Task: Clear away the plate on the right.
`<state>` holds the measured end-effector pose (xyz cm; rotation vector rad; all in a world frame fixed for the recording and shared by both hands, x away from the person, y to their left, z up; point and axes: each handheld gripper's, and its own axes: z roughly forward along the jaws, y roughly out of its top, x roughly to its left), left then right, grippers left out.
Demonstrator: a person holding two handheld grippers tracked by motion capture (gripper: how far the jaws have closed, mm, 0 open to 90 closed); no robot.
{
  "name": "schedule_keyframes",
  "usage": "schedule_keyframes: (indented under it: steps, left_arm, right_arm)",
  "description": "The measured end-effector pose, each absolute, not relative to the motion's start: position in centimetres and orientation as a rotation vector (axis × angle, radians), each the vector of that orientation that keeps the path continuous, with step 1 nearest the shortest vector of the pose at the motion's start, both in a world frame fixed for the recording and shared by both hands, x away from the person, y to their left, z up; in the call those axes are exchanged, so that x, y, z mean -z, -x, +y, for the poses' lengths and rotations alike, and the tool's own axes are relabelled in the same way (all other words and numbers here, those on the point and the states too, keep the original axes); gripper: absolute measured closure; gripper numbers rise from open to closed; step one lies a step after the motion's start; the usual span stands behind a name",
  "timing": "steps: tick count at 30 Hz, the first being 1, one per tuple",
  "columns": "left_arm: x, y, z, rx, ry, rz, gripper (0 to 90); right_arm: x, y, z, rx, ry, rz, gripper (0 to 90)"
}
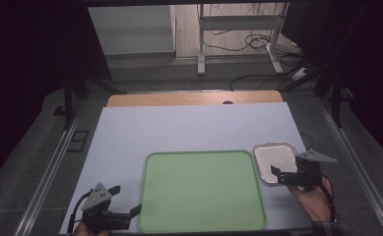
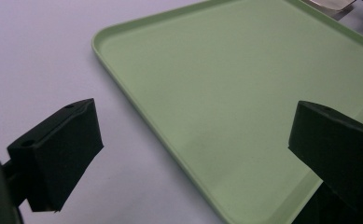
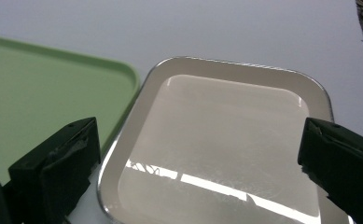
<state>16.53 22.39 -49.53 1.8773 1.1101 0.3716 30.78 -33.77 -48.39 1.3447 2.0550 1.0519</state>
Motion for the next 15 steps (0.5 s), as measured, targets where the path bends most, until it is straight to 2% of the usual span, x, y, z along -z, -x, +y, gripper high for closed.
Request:
schedule_keyframes:
  steps: [4, 9, 15]
  left_arm:
    - [49.5, -16.5, 22.4, -0.371, -1.881, 1.108, 2.6]
    - [49.5, -16.5, 22.4, -0.371, -1.886, 1.105, 2.8]
    - [49.5, -16.5, 22.3, -0.373, -1.888, 1.102, 2.8]
  right_arm:
    - [48.5, -31.6, -34.1, -1.014, -1.406, 2.044, 1.1]
    - [48.1, -32.1, -34.7, -0.996, -1.424, 2.023, 10.4]
    - [48.1, -33.0, -35.4, -0.922, -1.465, 2.017, 17.4]
